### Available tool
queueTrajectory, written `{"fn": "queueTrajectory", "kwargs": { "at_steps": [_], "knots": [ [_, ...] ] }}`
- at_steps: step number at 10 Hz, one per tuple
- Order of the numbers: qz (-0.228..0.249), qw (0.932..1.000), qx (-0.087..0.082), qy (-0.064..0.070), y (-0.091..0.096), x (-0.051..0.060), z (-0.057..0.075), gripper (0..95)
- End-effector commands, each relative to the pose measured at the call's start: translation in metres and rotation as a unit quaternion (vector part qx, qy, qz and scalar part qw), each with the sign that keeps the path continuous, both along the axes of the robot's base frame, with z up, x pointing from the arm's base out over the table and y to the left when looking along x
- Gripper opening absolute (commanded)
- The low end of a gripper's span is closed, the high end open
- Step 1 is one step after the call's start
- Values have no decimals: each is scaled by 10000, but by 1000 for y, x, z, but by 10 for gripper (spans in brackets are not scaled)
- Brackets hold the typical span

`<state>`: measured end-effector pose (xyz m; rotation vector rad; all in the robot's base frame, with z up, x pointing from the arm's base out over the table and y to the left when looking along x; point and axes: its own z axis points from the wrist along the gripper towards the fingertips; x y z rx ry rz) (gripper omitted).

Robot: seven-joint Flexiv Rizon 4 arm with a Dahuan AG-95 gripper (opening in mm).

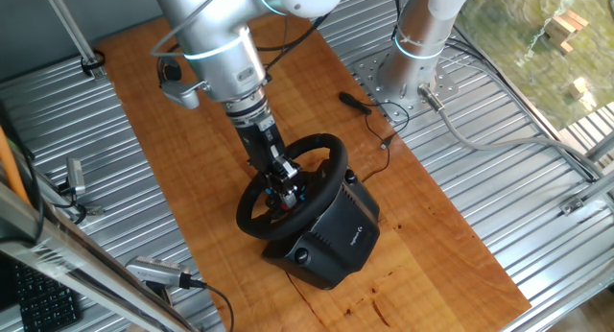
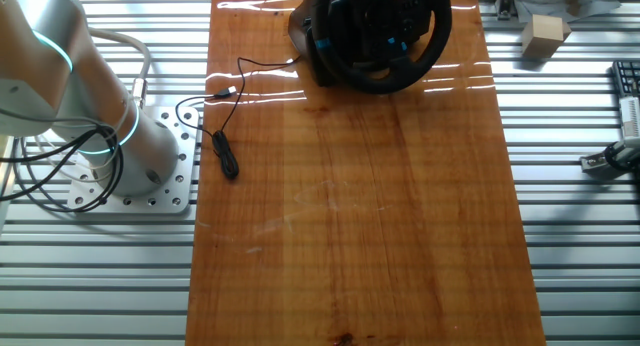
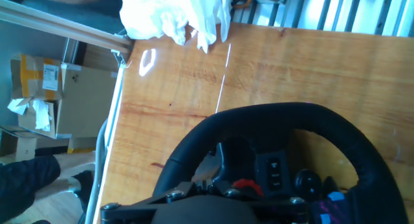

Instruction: Rotate the steering wheel 90 degrees counterclockwise

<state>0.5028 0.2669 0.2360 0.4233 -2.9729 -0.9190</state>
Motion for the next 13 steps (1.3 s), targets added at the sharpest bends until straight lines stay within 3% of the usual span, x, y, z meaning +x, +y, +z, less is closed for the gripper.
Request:
{"fn": "queueTrajectory", "kwargs": {
  "at_steps": [1,13],
  "knots": [
    [-37,10000,-3,0,1,0,0,0],
    [-108,9999,-22,-68,8,-4,-7,0]
  ]
}}
